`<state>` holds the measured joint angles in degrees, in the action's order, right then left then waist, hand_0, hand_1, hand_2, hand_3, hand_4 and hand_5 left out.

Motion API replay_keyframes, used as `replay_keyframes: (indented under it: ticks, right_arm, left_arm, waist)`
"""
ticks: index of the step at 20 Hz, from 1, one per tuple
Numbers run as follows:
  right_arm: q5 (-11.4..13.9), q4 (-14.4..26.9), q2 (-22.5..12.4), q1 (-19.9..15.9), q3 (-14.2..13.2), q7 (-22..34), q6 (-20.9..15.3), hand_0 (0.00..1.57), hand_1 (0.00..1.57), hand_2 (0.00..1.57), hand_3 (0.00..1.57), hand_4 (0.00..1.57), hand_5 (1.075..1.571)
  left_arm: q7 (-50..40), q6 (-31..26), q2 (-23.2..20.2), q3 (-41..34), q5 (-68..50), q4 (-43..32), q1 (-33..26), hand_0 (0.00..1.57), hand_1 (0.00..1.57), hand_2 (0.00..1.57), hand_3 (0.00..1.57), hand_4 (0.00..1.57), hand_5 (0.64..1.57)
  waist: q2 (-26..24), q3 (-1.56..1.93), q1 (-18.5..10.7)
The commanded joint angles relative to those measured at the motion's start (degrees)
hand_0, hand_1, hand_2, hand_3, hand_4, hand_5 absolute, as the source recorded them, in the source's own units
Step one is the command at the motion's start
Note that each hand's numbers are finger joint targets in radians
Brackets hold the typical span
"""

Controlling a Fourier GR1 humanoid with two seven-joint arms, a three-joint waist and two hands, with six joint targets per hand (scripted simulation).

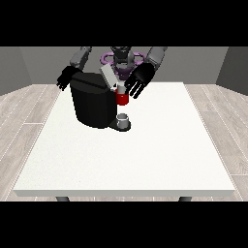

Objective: Insert the coffee pod into the coffee machine and close the lid

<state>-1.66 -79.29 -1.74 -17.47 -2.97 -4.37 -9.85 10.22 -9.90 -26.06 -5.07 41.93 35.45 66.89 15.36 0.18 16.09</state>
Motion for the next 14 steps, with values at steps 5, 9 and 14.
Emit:
replay_keyframes:
  ticks: [5, 9, 14]
  right_arm:
    - [0.4, 1.3, 0.6, -1.7, -0.1, -1.6, -0.9, 0.0, 0.0, 0.0, 0.0, 0.34, 1.571]
    - [-0.3, 3.0, -1.0, -0.6, -1.1, -0.7, 0.5, 0.0, 0.0, 0.0, 0.0, 0.42, 1.571]
    - [-1.0, 1.5, -0.4, 4.7, -0.7, -0.1, 0.9, 0.0, 0.0, 0.0, 0.0, 0.38, 1.571]
  left_arm:
    - [0.0, -2.0, -0.9, 1.0, 1.9, -0.5, 1.5, 0.0, 0.0, 0.0, 0.0, 0.0, 1.571]
    - [-2.1, -1.6, 2.3, 2.3, 2.8, 0.4, -0.2, 0.0, 0.0, 0.0, 0.0, 0.0, 1.571]
    - [1.6, -2.6, 0.7, 1.3, 1.9, 0.1, -5.6, 0.0, 0.0, 0.0, 0.0, 0.0, 1.571]
  waist:
    - [1.5, -0.16, -0.4]
    - [-1.9, -0.15, -1.3]
    - [-6.4, -0.17, -2.9]
